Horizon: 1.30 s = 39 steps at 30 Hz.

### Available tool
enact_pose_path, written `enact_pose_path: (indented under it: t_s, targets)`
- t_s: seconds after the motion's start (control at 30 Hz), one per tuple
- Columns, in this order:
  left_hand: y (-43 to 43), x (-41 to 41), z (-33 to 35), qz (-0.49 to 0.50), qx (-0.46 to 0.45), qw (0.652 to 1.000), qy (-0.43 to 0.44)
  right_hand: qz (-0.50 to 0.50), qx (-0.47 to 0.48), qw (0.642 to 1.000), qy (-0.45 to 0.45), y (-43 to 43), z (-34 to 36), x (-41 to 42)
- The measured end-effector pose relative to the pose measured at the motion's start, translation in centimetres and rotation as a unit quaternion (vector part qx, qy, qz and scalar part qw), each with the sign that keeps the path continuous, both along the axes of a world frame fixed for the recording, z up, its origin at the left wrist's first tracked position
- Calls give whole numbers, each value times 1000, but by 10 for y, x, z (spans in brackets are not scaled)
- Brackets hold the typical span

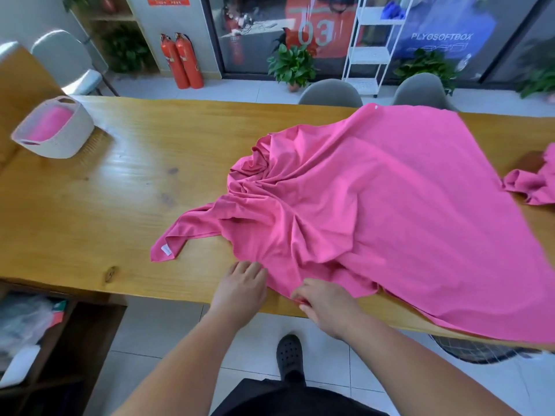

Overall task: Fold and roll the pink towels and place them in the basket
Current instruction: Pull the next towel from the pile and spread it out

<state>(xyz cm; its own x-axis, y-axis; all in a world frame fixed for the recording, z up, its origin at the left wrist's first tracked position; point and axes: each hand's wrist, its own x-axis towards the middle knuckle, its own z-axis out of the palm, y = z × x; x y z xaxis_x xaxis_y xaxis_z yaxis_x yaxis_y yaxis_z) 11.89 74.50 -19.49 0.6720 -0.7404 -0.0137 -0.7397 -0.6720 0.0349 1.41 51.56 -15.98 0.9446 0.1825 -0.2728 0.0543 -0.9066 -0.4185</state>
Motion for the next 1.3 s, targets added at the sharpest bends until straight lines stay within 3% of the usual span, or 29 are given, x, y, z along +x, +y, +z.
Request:
enact_pose_path:
  t_s: [0.1,0.2,0.27,0.4,0.6,0.73,1.07,1.3]
  targets:
    - [12,-7,11,29,30,999,-27,-57,-40,995,-65,-6,-2,-22]
    - [25,-18,12,75,57,995,-24,-109,-132,985,3,-17,-6,-46]
    - [32,-33,9,86,81,993,-6,-113,-157,981,30,-24,-10,-66]
    - [38,-63,9,101,111,989,10,-97,-196,976,-6,-23,-10,-97]
    - [51,-80,24,77,70,994,29,-100,-218,969,-57,-8,-4,-101]
    - [66,-79,38,118,14,992,35,-106,-191,973,-74,5,0,-85]
    - [126,-10,41,212,20,970,118,-20,-105,991,-75,81,27,9]
    - [179,68,29,162,21,971,172,20,-88,996,-12,163,24,96]
